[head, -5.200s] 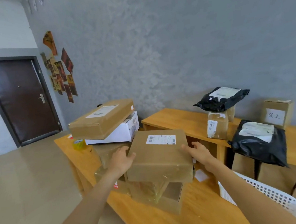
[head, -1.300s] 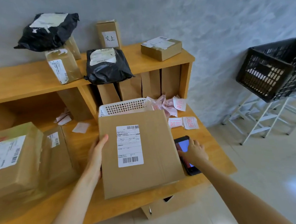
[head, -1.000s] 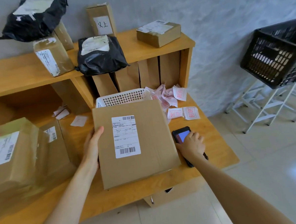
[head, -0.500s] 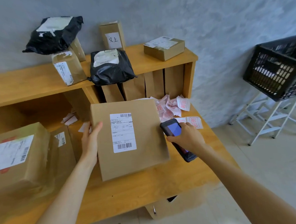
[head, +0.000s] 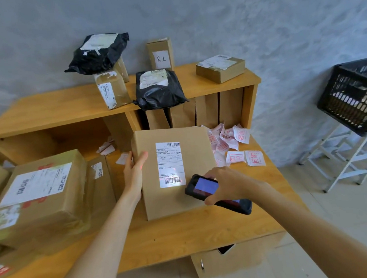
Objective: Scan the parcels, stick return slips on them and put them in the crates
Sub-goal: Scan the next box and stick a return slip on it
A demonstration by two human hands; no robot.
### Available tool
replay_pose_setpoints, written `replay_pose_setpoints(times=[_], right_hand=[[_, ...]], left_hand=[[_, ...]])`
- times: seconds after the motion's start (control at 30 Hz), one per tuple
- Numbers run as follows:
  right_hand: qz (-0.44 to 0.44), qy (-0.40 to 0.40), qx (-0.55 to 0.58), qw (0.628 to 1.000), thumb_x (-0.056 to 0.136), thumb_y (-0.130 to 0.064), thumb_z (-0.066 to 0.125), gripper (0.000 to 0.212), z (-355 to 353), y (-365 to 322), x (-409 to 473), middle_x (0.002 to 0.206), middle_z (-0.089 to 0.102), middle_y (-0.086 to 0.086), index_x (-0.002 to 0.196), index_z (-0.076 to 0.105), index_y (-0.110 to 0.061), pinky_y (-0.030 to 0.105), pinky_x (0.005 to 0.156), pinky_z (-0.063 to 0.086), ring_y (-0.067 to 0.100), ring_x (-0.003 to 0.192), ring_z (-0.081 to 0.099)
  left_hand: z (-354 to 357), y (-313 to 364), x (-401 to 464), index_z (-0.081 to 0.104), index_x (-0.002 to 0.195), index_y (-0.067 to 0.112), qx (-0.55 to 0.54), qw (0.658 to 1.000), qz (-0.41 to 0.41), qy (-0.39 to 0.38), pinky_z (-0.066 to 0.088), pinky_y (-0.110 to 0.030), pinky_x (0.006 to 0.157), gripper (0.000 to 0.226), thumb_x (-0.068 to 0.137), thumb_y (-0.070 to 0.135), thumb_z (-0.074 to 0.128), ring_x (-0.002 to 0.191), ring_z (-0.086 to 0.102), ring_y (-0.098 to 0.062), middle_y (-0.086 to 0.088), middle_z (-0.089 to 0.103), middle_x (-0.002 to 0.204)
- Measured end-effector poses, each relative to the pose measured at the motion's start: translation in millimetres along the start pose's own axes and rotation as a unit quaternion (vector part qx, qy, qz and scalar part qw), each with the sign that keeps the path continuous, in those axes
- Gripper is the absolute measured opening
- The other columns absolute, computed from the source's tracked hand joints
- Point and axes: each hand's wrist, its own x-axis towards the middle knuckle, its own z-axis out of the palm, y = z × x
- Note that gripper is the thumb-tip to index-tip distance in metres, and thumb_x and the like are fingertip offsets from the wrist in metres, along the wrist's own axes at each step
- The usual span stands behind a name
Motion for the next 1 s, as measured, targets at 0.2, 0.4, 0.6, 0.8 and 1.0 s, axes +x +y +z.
replay_pose_setpoints(times=[0.2, 0.4, 0.6, 0.8, 1.0], right_hand=[[-0.003, -0.010, -0.017, 1.000, 0.071, -0.052, 0.075, 0.061, 1.4, 3.4, -2.3, 0.108, 0.057, -0.002, 0.119, 0.054, -0.021, 0.027, 0.077, 0.052, 0.015, 0.093, 0.056], [0.005, -0.016, -0.046, 0.999, 0.069, -0.055, 0.074, 0.064, 4.2, 6.9, -4.0, 0.108, 0.055, -0.003, 0.119, 0.052, -0.023, 0.030, 0.081, 0.053, 0.015, 0.094, 0.055], [-0.002, -0.002, -0.046, 0.999, 0.071, -0.051, 0.074, 0.064, 0.4, 4.7, -7.4, 0.112, 0.054, -0.001, 0.123, 0.051, -0.021, 0.027, 0.079, 0.053, 0.016, 0.096, 0.055], [-0.019, 0.007, -0.055, 0.998, 0.070, -0.051, 0.075, 0.065, -3.0, -4.7, -7.1, 0.109, 0.053, -0.001, 0.122, 0.051, -0.022, 0.025, 0.075, 0.053, 0.016, 0.093, 0.055], [-0.003, 0.012, -0.096, 0.995, 0.070, -0.052, 0.075, 0.066, -7.3, 1.2, -13.1, 0.106, 0.051, -0.003, 0.123, 0.048, -0.024, 0.022, 0.073, 0.049, 0.015, 0.093, 0.053]], left_hand=[[-4.2, -3.2, -0.7, 0.038, 0.144, 0.026, -0.010, 1.000, -0.003, -0.003, 0.049, -0.027, 0.066, 0.058, 0.092, 0.036, 0.061, 0.092, 0.064, -0.013, 0.002, 0.066, 0.112], [-6.3, -8.2, -2.2, 0.041, 0.142, 0.027, -0.030, 0.999, -0.017, 0.003, 0.051, -0.030, 0.070, 0.057, 0.091, 0.036, 0.064, 0.094, 0.065, -0.015, 0.000, 0.067, 0.112], [-8.8, -10.0, -4.3, 0.044, 0.140, 0.027, -0.043, 0.999, -0.021, 0.001, 0.050, -0.030, 0.068, 0.053, 0.091, 0.035, 0.064, 0.094, 0.065, -0.015, -0.002, 0.067, 0.114], [-8.8, -10.1, -5.6, 0.037, 0.145, 0.026, -0.043, 0.999, -0.020, -0.003, 0.050, -0.030, 0.068, 0.062, 0.091, 0.036, 0.064, 0.096, 0.065, -0.016, -0.004, 0.066, 0.117], [-12.3, -12.4, -5.4, 0.039, 0.144, 0.027, -0.038, 0.999, -0.019, -0.003, 0.048, -0.031, 0.067, 0.060, 0.091, 0.038, 0.064, 0.095, 0.064, -0.016, -0.005, 0.066, 0.116]])
